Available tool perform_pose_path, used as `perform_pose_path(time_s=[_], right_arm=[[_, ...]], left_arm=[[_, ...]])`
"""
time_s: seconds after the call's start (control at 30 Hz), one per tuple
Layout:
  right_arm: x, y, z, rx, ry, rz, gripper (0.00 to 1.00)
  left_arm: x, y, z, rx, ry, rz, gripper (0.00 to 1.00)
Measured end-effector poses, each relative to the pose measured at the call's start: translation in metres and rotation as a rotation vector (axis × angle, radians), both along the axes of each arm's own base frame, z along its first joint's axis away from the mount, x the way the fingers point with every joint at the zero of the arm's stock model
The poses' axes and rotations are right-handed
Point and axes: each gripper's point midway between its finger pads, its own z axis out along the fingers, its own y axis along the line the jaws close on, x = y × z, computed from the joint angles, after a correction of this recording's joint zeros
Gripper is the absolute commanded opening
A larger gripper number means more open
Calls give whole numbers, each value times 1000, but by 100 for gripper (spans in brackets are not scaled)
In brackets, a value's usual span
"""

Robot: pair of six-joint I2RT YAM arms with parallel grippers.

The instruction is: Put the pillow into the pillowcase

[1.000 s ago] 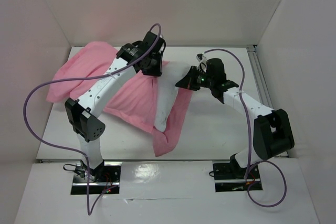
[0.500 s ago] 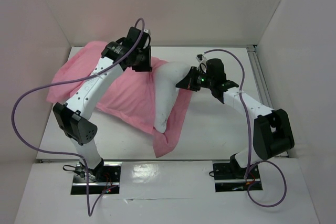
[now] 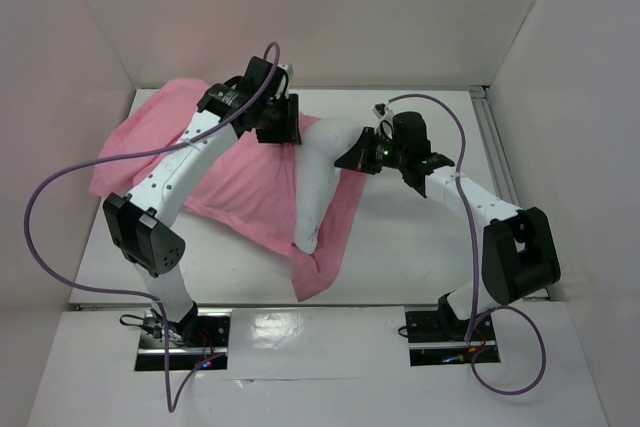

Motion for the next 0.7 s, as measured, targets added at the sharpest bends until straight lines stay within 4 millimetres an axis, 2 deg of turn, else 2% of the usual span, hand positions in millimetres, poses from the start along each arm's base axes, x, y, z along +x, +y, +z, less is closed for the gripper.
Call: perform_pose_path(time_s=[0.27, 0.47, 0.6, 0.7], right_arm=[[0, -1, -1, -4, 4, -4, 0], [0, -1, -4, -6, 10, -4, 0], [-1, 3, -3, 1, 15, 1, 0], [-3, 17, -5, 16, 38, 30, 0]], left_arm=[[-2, -2, -5, 4, 10, -6, 1], [-6, -11, 7, -13, -15, -26, 0], [-19, -26, 28, -44, -49, -78, 0], [-31, -46, 41, -86, -59, -140, 0]])
